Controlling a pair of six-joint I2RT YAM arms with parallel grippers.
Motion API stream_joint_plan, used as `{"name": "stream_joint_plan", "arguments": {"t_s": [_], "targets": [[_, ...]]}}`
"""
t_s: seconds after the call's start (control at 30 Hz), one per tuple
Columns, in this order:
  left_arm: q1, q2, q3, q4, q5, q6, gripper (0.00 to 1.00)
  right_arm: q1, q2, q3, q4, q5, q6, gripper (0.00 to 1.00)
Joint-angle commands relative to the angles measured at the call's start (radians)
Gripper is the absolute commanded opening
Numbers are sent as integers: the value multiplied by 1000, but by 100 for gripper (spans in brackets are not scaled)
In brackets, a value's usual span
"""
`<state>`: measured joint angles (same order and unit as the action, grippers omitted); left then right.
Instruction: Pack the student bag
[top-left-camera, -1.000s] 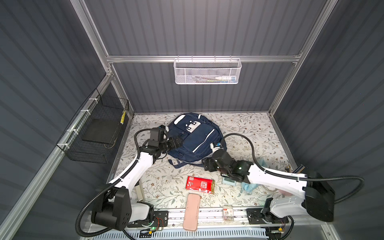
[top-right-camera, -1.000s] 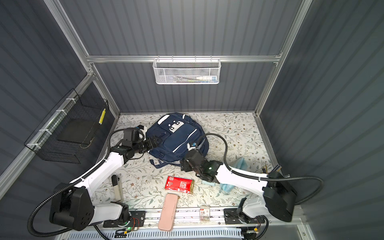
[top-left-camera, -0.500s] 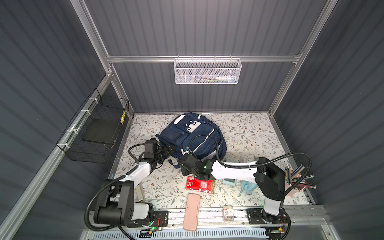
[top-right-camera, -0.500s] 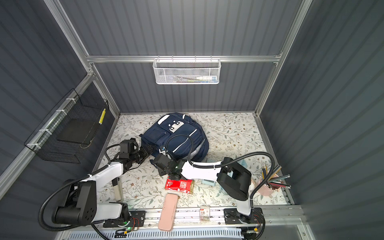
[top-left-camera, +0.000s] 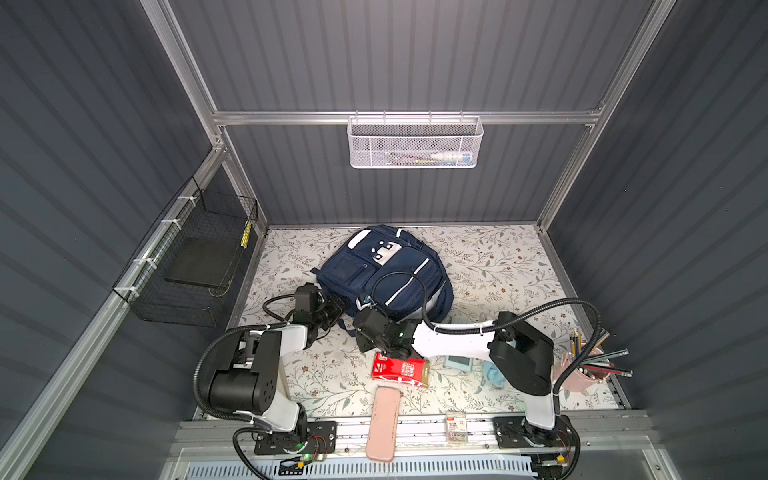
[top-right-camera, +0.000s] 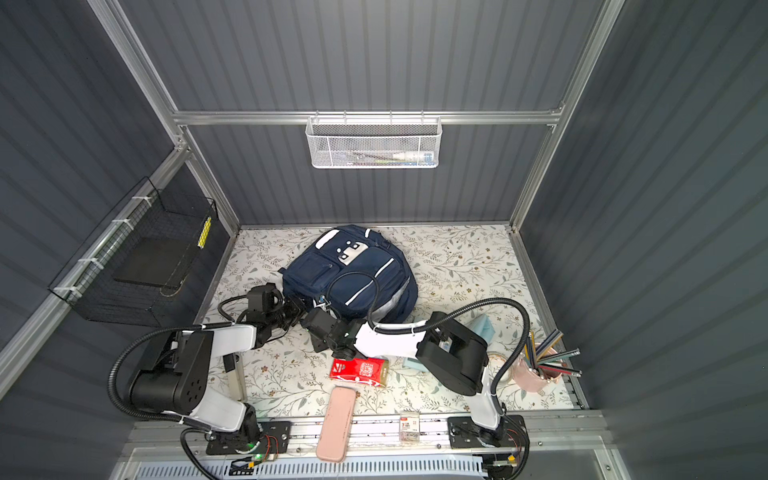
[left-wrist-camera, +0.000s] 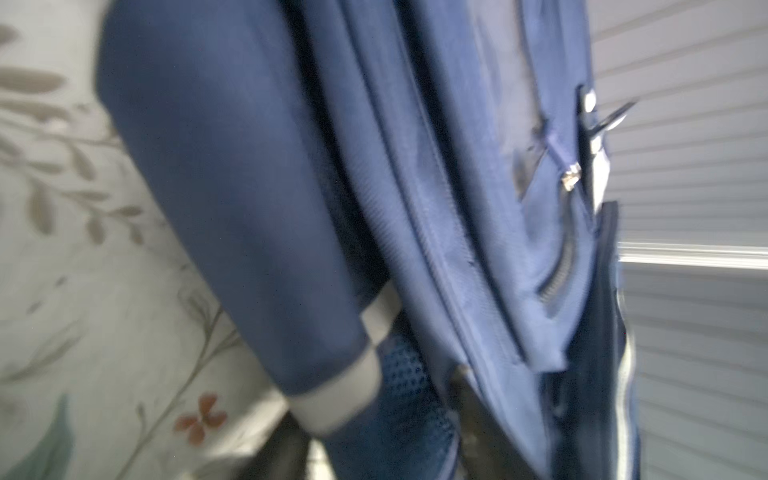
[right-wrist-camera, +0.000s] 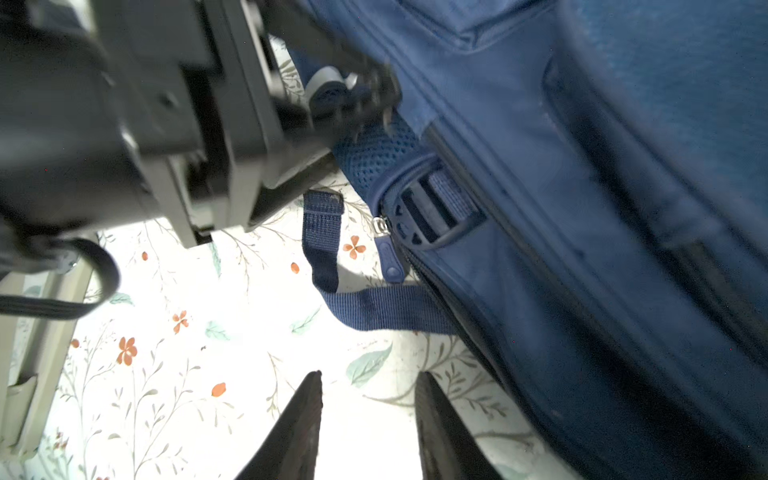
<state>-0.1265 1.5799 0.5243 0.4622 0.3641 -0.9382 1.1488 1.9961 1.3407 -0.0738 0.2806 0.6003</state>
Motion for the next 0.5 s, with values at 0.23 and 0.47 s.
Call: {"name": "stream_joint_plan", "arguments": {"t_s": [0.23,0.47], "targets": [[-12,-102,49,-53,74,-19,0,-32,106,111,-8,29,-42,33],[-22,-148,39,-59,102,-61,0,-41,141,163,-12,48,-44,37]]}}
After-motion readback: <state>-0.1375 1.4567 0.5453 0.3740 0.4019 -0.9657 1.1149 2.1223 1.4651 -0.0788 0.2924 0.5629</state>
